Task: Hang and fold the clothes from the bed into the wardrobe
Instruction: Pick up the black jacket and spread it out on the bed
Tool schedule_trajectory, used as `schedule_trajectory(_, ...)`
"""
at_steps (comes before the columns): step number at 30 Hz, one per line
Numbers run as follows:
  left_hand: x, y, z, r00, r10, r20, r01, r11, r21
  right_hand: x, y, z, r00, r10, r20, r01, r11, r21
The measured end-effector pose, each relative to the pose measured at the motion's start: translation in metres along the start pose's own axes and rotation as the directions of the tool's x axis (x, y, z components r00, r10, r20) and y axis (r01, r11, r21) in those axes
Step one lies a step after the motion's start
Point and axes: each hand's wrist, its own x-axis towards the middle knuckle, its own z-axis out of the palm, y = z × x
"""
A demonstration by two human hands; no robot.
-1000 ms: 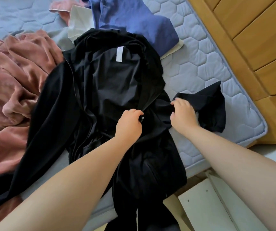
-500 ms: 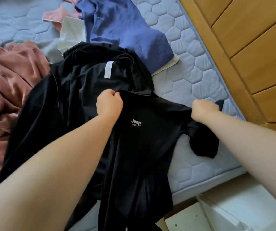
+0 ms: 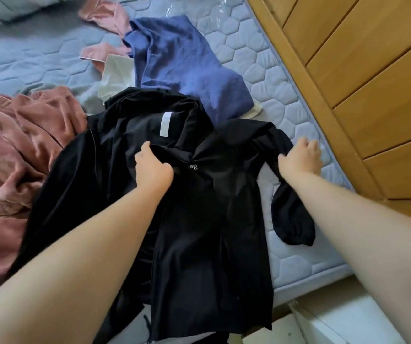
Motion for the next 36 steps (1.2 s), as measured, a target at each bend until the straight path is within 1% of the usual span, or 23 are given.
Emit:
schedule_trajectory(2, -0.01, -0.013, 0.014, 0.996, 0.021, 0.081, -0.019, 1.0, -0.024, -0.016, 0.017, 0.025, 0.962, 0.191, 0.195, -0.209, 0.974, 0.081)
schedule_trajectory(4, -0.013, -0.026, 0.025, 0.99, -0.045, 0.134, 0.055, 0.996, -0.071, -0.029, 0.034, 0.042, 0.856, 0.345, 0.385, -0.398, 0.915, 0.065)
schedule_trajectory(6, -0.015, -0.039, 0.032, 0.983, -0.105, 0.148, 0.119, 0.989, -0.089, -0.036, 0.05, 0.051, 0.766, 0.398, 0.505, -0.437, 0.898, -0.044)
schedule_trajectory(7, -0.016, -0.045, 0.034, 0.981, -0.113, 0.157, 0.127, 0.988, -0.083, -0.036, 0.056, 0.053, 0.764, 0.406, 0.502, -0.435, 0.898, -0.063)
schedule_trajectory(8, -0.017, -0.05, 0.036, 0.979, -0.112, 0.168, 0.126, 0.989, -0.077, -0.036, 0.062, 0.052, 0.785, 0.416, 0.46, -0.456, 0.89, -0.027)
schedule_trajectory(9, -0.018, -0.055, 0.038, 0.977, -0.111, 0.181, 0.125, 0.99, -0.068, -0.033, 0.069, 0.052, 0.832, 0.415, 0.368, -0.481, 0.871, 0.104)
schedule_trajectory(10, -0.019, -0.059, 0.038, 0.975, -0.112, 0.193, 0.124, 0.991, -0.051, -0.029, 0.075, 0.049, 0.878, 0.435, 0.198, -0.476, 0.835, 0.275)
schedule_trajectory(11, -0.02, -0.062, 0.039, 0.971, -0.12, 0.209, 0.128, 0.992, -0.023, -0.024, 0.077, 0.041, 0.887, 0.461, 0.017, -0.424, 0.801, 0.422)
schedule_trajectory(12, -0.021, -0.066, 0.039, 0.963, -0.135, 0.232, 0.136, 0.991, 0.01, -0.02, 0.078, 0.029, 0.875, 0.47, -0.112, -0.341, 0.765, 0.546)
schedule_trajectory(13, -0.023, -0.07, 0.04, 0.952, -0.153, 0.266, 0.148, 0.988, 0.039, -0.017, 0.076, 0.02, 0.854, 0.492, -0.169, -0.278, 0.706, 0.652)
schedule_trajectory(14, -0.025, -0.074, 0.041, 0.937, -0.172, 0.305, 0.162, 0.985, 0.058, -0.012, 0.079, 0.015, 0.852, 0.491, -0.179, -0.243, 0.676, 0.696)
schedule_trajectory(15, -0.028, -0.077, 0.042, 0.922, -0.188, 0.339, 0.175, 0.982, 0.07, -0.011, 0.082, 0.011, 0.871, 0.456, -0.183, -0.25, 0.731, 0.635)
schedule_trajectory(17, -0.035, -0.083, 0.045, 0.904, -0.209, 0.372, 0.184, 0.978, 0.103, -0.022, 0.086, 0.012, 0.895, 0.436, -0.092, -0.381, 0.855, 0.352)
schedule_trajectory(19, -0.042, -0.088, 0.044, 0.889, -0.231, 0.395, 0.181, 0.97, 0.161, -0.045, 0.083, 0.022, 0.902, 0.431, 0.024, -0.424, 0.875, 0.233)
schedule_trajectory(20, -0.045, -0.091, 0.043, 0.877, -0.247, 0.412, 0.186, 0.965, 0.184, -0.059, 0.079, 0.032, 0.909, 0.406, 0.099, -0.418, 0.877, 0.238)
schedule_trajectory(22, -0.051, -0.101, 0.039, 0.845, -0.283, 0.453, 0.199, 0.954, 0.225, -0.092, 0.064, 0.05, 0.929, 0.294, 0.225, -0.341, 0.916, 0.211)
schedule_trajectory(23, -0.054, -0.107, 0.037, 0.83, -0.296, 0.473, 0.198, 0.949, 0.246, -0.108, 0.056, 0.061, 0.945, 0.212, 0.25, -0.265, 0.944, 0.199)
schedule_trajectory(25, -0.061, -0.122, 0.031, 0.811, -0.295, 0.505, 0.185, 0.949, 0.257, -0.141, 0.039, 0.079, 0.966, 0.036, 0.257, -0.085, 0.98, 0.181)
schedule_trajectory(27, -0.067, -0.138, 0.021, 0.827, -0.236, 0.51, 0.106, 0.957, 0.272, -0.175, 0.021, 0.095, 0.957, -0.126, 0.261, 0.085, 0.983, 0.163)
schedule_trajectory(30, -0.071, -0.168, 0.0, 0.911, -0.078, 0.405, -0.079, 0.93, 0.358, -0.221, -0.009, 0.11, 0.922, -0.295, 0.252, 0.245, 0.946, 0.212)
schedule_trajectory(33, -0.075, -0.209, -0.031, 0.965, 0.113, 0.235, -0.209, 0.876, 0.435, -0.265, -0.043, 0.12, 0.883, -0.391, 0.261, 0.318, 0.906, 0.281)
schedule_trajectory(35, -0.076, -0.242, -0.052, 0.974, 0.212, 0.082, -0.226, 0.865, 0.448, -0.293, -0.065, 0.13, 0.83, -0.418, 0.368, 0.301, 0.893, 0.336)
schedule_trajectory(36, -0.077, -0.258, -0.061, 0.98, 0.196, 0.016, -0.184, 0.884, 0.429, -0.305, -0.075, 0.137, 0.796, -0.422, 0.434, 0.278, 0.892, 0.357)
